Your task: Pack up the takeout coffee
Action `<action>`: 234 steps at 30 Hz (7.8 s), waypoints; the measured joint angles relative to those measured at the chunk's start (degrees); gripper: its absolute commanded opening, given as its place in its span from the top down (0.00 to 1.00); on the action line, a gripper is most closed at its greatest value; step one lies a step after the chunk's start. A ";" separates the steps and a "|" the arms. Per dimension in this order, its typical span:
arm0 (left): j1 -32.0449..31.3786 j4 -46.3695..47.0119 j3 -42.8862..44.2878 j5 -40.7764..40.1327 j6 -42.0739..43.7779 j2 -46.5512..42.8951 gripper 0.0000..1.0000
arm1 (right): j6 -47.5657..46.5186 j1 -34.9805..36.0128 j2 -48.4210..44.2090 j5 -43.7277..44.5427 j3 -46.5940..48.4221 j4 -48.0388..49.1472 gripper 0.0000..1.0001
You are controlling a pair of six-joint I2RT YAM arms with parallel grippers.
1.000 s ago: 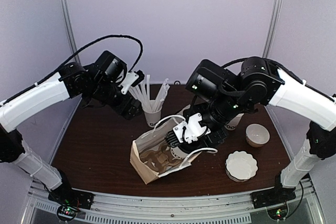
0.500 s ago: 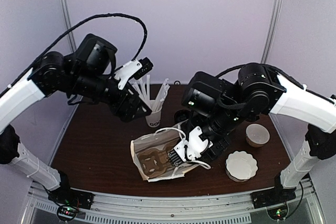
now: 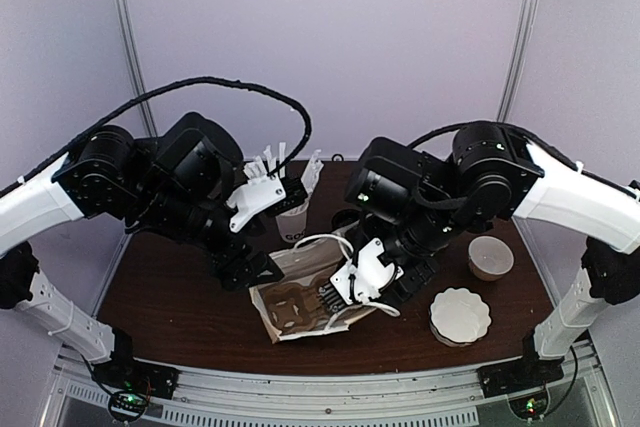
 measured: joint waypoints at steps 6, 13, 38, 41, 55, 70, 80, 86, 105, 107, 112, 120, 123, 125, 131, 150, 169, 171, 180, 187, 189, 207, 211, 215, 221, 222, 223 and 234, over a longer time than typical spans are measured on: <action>-0.11 2.40 0.09 0.57 2.01 2.01 0.22 | -0.61 1.49 -0.07 4.24 -4.85 1.60 0.31; -0.11 7.89 -3.04 4.57 4.48 2.80 0.22 | -2.56 4.81 -2.67 8.44 -8.74 3.43 0.32; -0.31 18.47 -10.84 12.92 11.41 -0.52 0.22 | -5.11 7.98 -5.64 20.31 -24.24 22.03 0.32; -0.31 18.43 -11.39 13.44 11.93 -0.50 0.22 | -5.09 7.28 -5.31 20.26 -24.61 23.47 0.32; -0.28 21.40 -12.61 14.45 13.25 -3.96 0.08 | -3.30 5.55 -4.55 17.27 -27.82 24.28 0.33; 13.64 34.95 -25.90 9.97 9.55 -15.08 0.06 | -3.43 4.55 -4.57 16.57 -29.16 28.30 0.34; 24.09 41.22 -34.47 15.08 4.04 -10.29 0.10 | -3.50 3.63 -4.57 16.79 -31.19 31.69 0.34; 24.09 44.68 -37.16 19.63 3.65 -7.52 0.10 | -2.89 3.50 -4.57 16.37 -31.30 31.69 0.34; 24.09 46.75 -37.46 21.46 3.76 -12.04 0.11 | -2.80 0.76 -2.54 14.99 -31.58 33.09 0.32; 24.09 46.69 -37.81 21.40 3.74 -12.55 0.11 | -2.54 0.24 -1.75 14.23 -30.29 32.37 0.31; 24.09 46.42 -38.14 20.94 3.50 -16.09 0.11 | -1.25 -1.49 0.46 10.95 -25.94 28.87 0.30; 24.09 44.02 -38.29 18.80 1.77 -22.05 0.11 | 0.72 -4.59 6.21 4.24 -17.68 20.98 0.30; 24.09 43.06 -38.34 18.05 1.25 -23.52 0.11 | 1.68 -6.14 8.41 1.73 -14.14 18.40 0.30; 24.09 42.60 -38.34 17.66 0.92 -24.22 0.11 | 2.14 -7.32 10.16 0.31 -11.15 16.26 0.31; 24.09 41.20 -38.34 16.87 0.22 -24.92 0.11 | 3.39 -10.25 14.93 -3.65 -4.55 11.52 0.31; 24.09 35.17 -29.70 18.97 -2.29 -19.63 0.10 | 6.62 -15.23 22.03 -12.57 2.23 8.13 0.31; 24.02 14.01 -12.61 23.17 -2.32 -4.26 0.26 | 12.17 -15.23 22.03 -11.74 0.59 10.67 0.31; 24.02 11.82 -11.41 22.91 -1.79 -2.58 0.31 | 13.03 -15.23 22.05 -11.43 0.61 10.75 0.31; 24.02 6.12 -5.97 19.78 0.96 2.91 0.47 | 15.63 -15.21 22.03 -9.79 0.35 11.32 0.31; 24.02 4.90 -5.38 15.80 2.19 5.05 0.52 | 16.65 -15.21 21.33 -9.73 -0.94 12.66 0.30; 24.02 4.79 -5.03 14.97 2.60 5.44 0.54 | 16.72 -15.21 21.27 -9.75 -1.16 12.94 0.29; 24.02 5.16 -4.90 17.51 4.17 5.99 0.43 | 19.39 -14.67 20.83 -9.09 3.52 10.64 0.00; 24.02 5.27 -4.90 18.18 4.44 5.90 0.43 | 19.74 -14.34 20.83 -8.63 6.23 8.26 0.00; 24.04 5.66 -4.90 18.16 4.68 5.86 0.47 | 19.71 -13.94 20.74 -8.39 7.48 6.86 0.01; 24.04 6.03 -4.81 18.36 4.94 5.86 0.77 | 18.60 -13.33 18.64 -10.03 8.02 5.42 0.01; 24.04 6.16 -4.68 18.60 5.18 5.86 0.79 | 18.05 -13.29 17.88 -10.91 8.13 5.09 0.01; 24.04 6.32 -4.50 18.91 5.22 5.86 0.80 | 17.62 -13.29 17.14 -11.61 8.13 4.87 0.00; 24.04 6.78 -2.69 24.57 5.11 5.90 0.93 | 14.69 -11.45 13.40 -15.93 5.99 4.35 0.01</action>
